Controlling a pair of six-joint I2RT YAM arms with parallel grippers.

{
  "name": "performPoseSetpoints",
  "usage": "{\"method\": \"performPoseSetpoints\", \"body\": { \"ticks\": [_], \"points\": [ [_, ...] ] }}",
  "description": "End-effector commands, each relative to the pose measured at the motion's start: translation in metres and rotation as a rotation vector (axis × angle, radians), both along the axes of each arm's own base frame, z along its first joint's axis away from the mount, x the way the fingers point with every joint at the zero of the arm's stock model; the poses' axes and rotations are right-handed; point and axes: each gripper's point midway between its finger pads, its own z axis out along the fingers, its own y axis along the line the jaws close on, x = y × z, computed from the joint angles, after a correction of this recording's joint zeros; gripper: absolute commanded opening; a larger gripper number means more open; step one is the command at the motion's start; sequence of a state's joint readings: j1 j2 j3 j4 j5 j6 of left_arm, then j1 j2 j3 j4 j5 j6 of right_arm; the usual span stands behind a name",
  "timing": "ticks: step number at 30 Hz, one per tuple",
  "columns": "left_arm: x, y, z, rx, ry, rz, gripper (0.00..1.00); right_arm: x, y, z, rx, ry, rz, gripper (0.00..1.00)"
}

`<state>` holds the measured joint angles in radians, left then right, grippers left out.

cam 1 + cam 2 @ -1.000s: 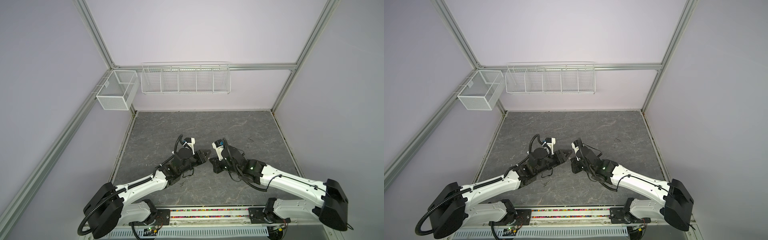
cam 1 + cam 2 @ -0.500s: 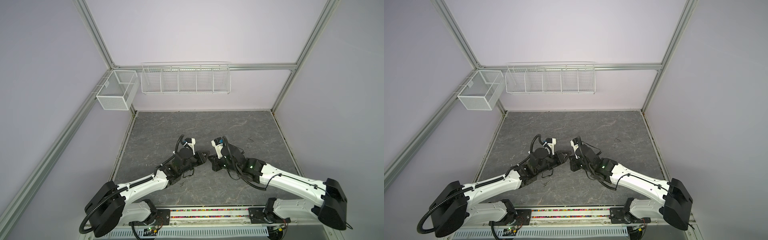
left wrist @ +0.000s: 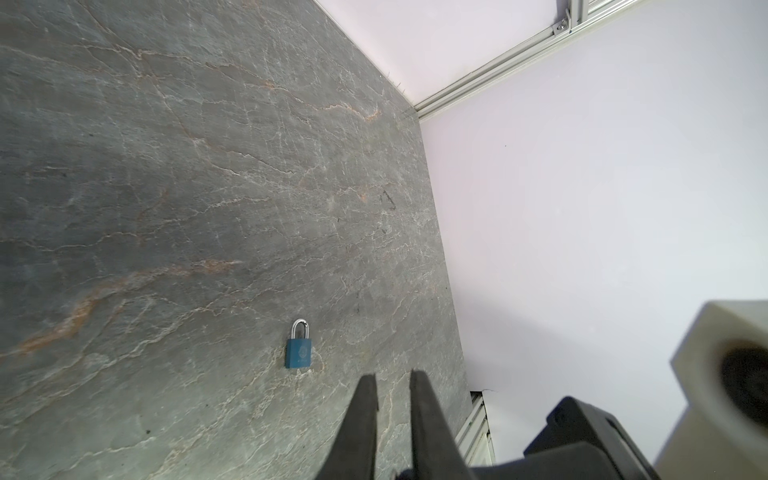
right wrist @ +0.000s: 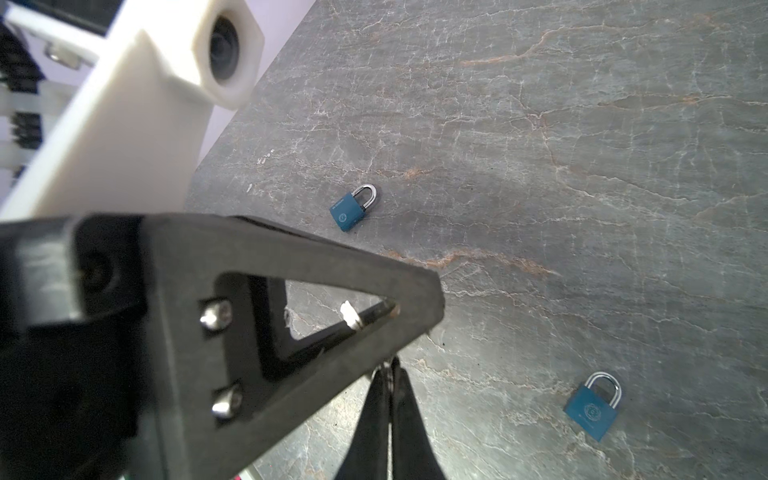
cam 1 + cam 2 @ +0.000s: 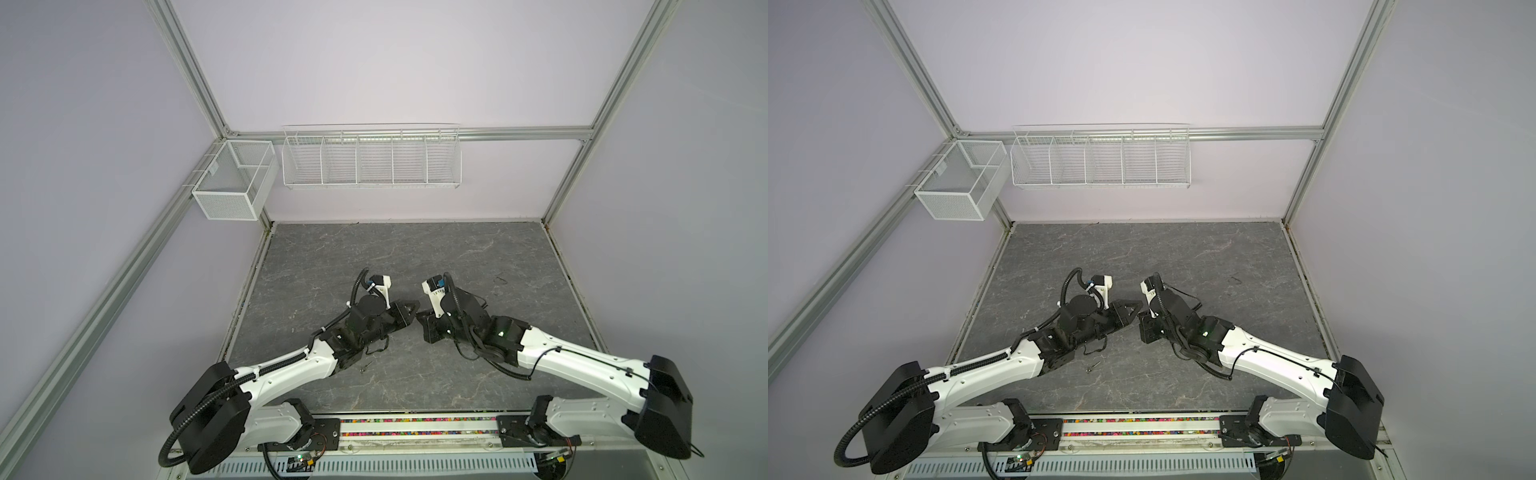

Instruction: Unlock with the key

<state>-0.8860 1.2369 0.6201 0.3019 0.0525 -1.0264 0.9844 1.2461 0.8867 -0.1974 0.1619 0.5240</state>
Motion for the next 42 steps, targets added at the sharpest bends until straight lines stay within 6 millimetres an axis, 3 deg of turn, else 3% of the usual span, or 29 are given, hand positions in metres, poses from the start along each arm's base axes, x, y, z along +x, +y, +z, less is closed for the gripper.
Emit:
{"method": "performPoseSetpoints", "body": {
  "ticks": [1,10,14,19,25,29,34,35,38,42],
  "points": [
    [0.003,0.001,0.013,-0.006,-0.028,0.02,0.15,0.003,-0.001,-0.002,-0.008,-0.004,-0.018,0.06],
    [0.006,0.004,0.013,-0.018,-0.042,0.043,0.08,0.003,-0.001,-0.004,-0.012,0.001,-0.017,0.06],
    [0.006,0.002,0.014,-0.021,-0.043,0.038,0.0,0.003,-0.001,-0.003,-0.007,-0.002,-0.018,0.06],
    [0.007,0.003,0.015,-0.018,-0.056,0.037,0.0,0.004,-0.001,0.003,0.0,-0.011,-0.017,0.08],
    [0.012,0.009,0.023,-0.028,-0.102,0.04,0.0,0.003,-0.008,0.016,0.024,-0.019,-0.028,0.28],
    [0.02,0.017,0.036,-0.045,-0.166,-0.01,0.0,0.002,-0.019,0.032,0.075,-0.029,-0.024,0.42],
    [0.019,0.012,0.06,-0.035,-0.306,-0.145,0.0,-0.012,-0.013,0.075,0.274,-0.01,0.166,0.55],
    [0.017,0.008,0.066,-0.036,-0.339,-0.179,0.0,-0.017,-0.013,0.075,0.309,0.004,0.208,0.57],
    [0.01,0.0,0.085,-0.061,-0.425,-0.271,0.0,-0.021,-0.013,0.091,0.382,0.001,0.28,0.57],
    [0.001,-0.008,0.107,-0.085,-0.534,-0.35,0.0,-0.015,-0.017,0.095,0.437,0.036,0.321,0.55]
  ]
}}
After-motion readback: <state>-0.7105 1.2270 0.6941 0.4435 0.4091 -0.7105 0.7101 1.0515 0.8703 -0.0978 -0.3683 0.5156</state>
